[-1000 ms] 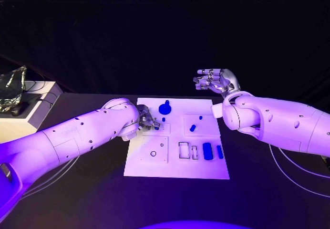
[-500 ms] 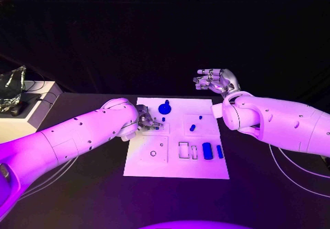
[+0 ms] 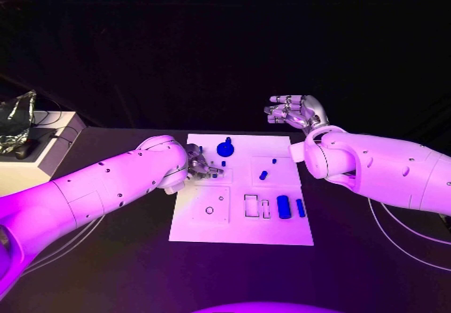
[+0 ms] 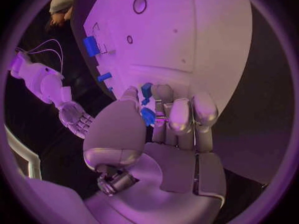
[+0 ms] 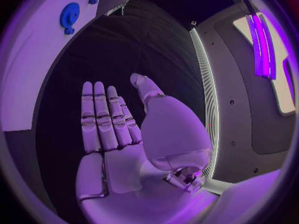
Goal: Assemble the parts on the task board
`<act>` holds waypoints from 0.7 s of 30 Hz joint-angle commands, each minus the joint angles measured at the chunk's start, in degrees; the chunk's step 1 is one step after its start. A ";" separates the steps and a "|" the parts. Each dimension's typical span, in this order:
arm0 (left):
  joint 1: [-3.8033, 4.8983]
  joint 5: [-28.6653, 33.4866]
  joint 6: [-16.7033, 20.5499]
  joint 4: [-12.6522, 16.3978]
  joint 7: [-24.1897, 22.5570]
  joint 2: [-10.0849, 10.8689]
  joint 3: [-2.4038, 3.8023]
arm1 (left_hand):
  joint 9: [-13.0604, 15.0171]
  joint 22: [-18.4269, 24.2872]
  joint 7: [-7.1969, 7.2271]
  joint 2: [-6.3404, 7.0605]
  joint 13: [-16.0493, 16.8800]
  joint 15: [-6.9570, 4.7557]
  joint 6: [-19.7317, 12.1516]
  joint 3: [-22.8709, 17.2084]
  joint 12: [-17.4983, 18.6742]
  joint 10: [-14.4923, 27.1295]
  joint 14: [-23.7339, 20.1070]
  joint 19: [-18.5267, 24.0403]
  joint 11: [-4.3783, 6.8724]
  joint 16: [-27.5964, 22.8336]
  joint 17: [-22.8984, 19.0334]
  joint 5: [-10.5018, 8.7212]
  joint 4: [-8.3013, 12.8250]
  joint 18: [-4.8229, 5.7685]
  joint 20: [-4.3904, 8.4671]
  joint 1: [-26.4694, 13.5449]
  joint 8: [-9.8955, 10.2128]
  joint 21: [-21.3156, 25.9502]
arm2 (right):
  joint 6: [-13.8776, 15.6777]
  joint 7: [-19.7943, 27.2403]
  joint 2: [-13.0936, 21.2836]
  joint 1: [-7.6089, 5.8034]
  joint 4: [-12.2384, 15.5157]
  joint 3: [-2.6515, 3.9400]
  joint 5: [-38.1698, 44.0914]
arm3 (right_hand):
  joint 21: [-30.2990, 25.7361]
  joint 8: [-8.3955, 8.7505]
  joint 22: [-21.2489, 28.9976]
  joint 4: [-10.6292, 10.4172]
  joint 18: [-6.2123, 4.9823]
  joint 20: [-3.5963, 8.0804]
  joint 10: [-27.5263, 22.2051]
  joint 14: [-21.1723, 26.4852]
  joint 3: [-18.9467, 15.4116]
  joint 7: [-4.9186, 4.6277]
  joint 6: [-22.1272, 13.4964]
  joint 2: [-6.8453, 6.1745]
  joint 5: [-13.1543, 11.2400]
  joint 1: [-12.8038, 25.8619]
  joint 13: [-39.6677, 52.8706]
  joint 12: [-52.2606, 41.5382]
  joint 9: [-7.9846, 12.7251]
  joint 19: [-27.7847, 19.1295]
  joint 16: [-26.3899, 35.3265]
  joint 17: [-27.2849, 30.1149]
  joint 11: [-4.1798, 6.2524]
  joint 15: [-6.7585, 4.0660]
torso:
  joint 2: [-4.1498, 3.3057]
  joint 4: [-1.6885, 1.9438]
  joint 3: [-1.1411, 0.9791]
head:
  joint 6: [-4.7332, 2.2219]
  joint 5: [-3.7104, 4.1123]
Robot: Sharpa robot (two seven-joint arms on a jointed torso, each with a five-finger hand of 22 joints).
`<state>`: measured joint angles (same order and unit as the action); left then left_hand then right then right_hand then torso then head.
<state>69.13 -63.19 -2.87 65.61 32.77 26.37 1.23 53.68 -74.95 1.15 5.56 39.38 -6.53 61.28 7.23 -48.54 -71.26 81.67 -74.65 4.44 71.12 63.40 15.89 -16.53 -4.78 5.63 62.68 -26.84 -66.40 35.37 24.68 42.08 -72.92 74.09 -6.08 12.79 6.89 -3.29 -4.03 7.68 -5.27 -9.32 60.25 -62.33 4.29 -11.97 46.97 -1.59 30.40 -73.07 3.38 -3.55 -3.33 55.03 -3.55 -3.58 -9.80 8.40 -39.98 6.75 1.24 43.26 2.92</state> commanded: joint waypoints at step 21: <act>1.14 9.34 -0.20 3.92 -1.80 8.33 9.65 | -16.04 9.87 -5.14 -3.50 -6.81 3.67 -6.92 2.83 0.82 7.85 -9.69 11.39 -4.45 -10.20 -17.67 0.55 3.31 -2.62 -3.70 5.76 2.98 22.19 | -0.66 0.77 0.98 0.12 0.16 0.01 0.26 | -0.10 0.14 -0.02 0.59 0.06 0.01 -0.15 0.17 0.00 -0.87 0.14 0.51 0.40 -0.15 -0.08 0.07 0.01 -0.21 0.06 0.06 0.05 0.11 | -0.04 0.10 0.07 | -0.83 -0.01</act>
<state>70.14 -55.68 -2.64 70.10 32.46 34.65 10.83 38.28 -65.28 -3.90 2.12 32.81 -2.78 54.56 9.97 -47.91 -63.70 72.39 -63.67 0.03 61.11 45.99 16.22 -13.32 -6.85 1.85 68.08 -23.60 -44.61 35.38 24.73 43.01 -72.83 74.17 -6.08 12.79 6.89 -3.30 -4.03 8.00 -5.27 -9.32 60.25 -62.34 4.29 -11.97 46.98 -1.59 30.61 -73.07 3.38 -3.55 -3.34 55.03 -3.55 -3.59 -9.80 8.40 -39.91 6.85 1.28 42.67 2.97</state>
